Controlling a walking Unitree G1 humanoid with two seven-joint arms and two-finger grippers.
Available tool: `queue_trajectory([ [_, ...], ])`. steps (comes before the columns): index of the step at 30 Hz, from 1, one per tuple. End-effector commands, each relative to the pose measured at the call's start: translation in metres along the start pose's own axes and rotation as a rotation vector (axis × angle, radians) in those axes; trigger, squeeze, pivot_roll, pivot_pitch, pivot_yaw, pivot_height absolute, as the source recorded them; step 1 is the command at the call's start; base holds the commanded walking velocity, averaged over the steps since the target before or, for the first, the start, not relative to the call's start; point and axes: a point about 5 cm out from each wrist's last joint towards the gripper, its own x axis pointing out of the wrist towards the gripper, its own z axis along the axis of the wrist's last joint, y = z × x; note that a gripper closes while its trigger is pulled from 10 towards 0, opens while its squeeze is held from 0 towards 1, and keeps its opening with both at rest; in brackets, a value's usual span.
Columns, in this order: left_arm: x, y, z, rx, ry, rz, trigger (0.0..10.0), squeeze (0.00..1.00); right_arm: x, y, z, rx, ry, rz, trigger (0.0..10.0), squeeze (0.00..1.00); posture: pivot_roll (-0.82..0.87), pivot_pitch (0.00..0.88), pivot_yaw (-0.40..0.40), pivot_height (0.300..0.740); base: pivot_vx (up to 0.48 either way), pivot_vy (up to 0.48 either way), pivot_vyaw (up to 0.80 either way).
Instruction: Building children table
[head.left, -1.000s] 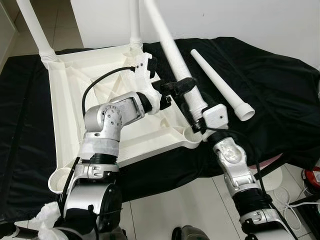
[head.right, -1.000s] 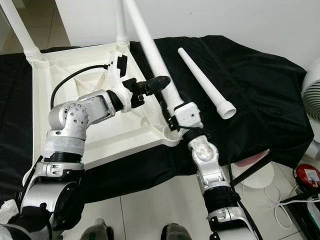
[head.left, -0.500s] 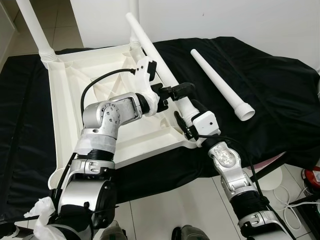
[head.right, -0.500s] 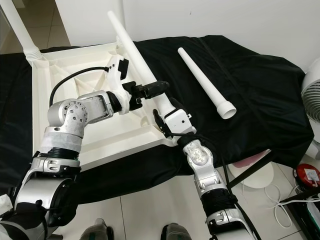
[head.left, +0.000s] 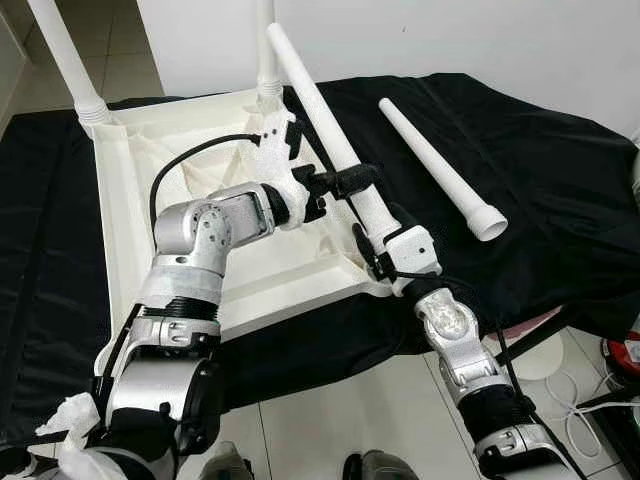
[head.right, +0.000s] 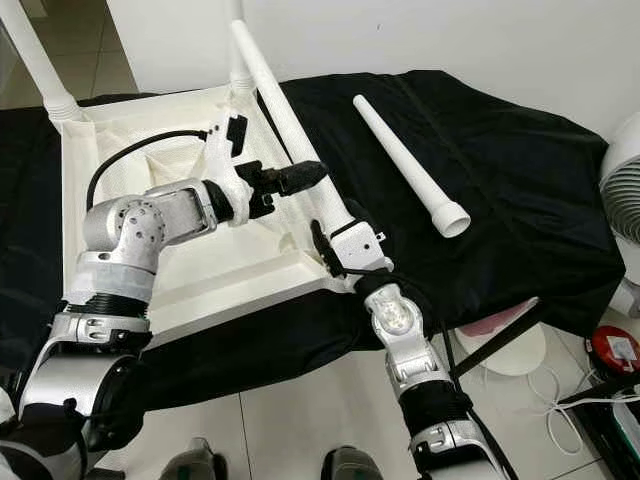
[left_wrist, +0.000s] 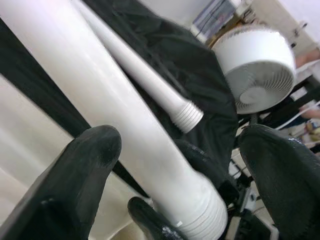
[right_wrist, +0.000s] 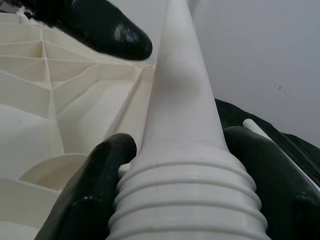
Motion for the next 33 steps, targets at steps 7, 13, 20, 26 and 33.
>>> queue_trajectory([
  [7, 0.007, 0.001, -0.011, 0.045, 0.047, -0.008, 10.0, 0.00, 0.001, 0.010, 0.012, 0.000, -0.075, 0.067, 10.0, 0.00, -0.05, 0.000, 0.010, 0.740, 0.000, 0.000, 0.00],
  [13, 0.009, 0.005, -0.010, 0.049, 0.055, 0.008, 10.0, 0.00, 0.000, 0.012, 0.013, -0.005, -0.085, 0.079, 10.0, 0.00, -0.05, 0.000, 0.014, 0.740, 0.000, 0.000, 0.00],
  [20, 0.011, 0.012, -0.006, 0.062, 0.068, 0.047, 10.0, 0.00, -0.002, 0.012, 0.014, -0.022, -0.086, 0.073, 10.0, 0.00, -0.06, 0.000, 0.024, 0.740, 0.000, 0.000, 0.00],
  [26, 0.009, 0.014, -0.002, 0.058, 0.061, 0.057, 10.0, 0.00, -0.003, 0.003, 0.010, -0.041, -0.060, 0.001, 10.0, 0.00, -0.06, 0.000, 0.031, 0.740, 0.000, 0.000, 0.00],
  [33, 0.009, 0.016, -0.007, 0.040, 0.077, 0.064, 10.0, 0.00, -0.004, 0.007, 0.012, -0.035, -0.076, 0.027, 10.0, 0.00, -0.06, 0.005, 0.028, 0.740, 0.000, 0.000, 0.00],
])
